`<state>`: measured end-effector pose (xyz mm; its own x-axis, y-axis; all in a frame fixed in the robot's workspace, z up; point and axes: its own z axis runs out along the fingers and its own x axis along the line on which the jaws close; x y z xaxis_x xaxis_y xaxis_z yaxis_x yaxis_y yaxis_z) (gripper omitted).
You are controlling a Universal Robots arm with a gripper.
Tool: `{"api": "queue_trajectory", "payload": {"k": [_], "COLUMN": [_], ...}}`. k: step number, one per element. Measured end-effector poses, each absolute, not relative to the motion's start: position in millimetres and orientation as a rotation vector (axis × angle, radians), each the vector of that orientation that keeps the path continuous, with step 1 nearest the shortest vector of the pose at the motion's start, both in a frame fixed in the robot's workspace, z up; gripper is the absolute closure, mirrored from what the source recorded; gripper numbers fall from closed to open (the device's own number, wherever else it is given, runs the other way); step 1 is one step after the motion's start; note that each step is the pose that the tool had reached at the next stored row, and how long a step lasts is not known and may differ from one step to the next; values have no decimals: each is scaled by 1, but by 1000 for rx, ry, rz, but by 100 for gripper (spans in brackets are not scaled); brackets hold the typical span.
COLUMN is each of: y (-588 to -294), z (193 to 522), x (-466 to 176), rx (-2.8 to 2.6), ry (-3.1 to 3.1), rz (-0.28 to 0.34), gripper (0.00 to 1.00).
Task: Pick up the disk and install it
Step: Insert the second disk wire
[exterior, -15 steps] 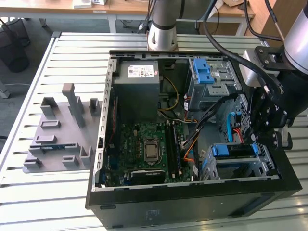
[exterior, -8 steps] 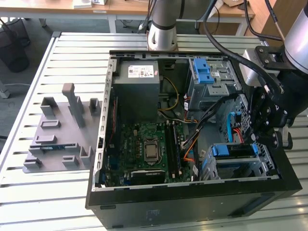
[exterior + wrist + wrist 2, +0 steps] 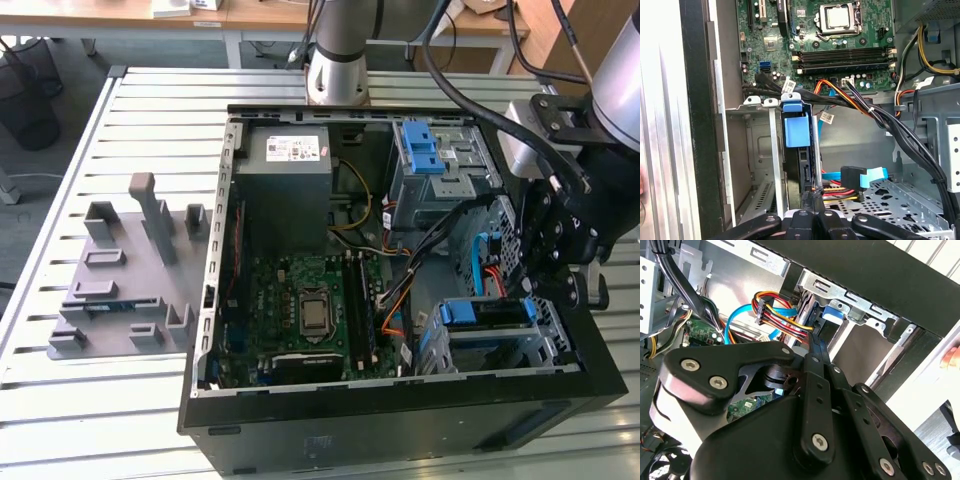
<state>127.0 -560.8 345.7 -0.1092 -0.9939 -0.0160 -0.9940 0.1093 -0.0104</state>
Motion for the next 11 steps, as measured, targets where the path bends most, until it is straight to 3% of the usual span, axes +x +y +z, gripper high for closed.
{"api": "queue_trajectory", "payload": {"k": [11], "y": [-561], "z": [346], "x": [117], "rx": [-2084], "ry": [2326], "rz": [4], "gripper": [89]}}
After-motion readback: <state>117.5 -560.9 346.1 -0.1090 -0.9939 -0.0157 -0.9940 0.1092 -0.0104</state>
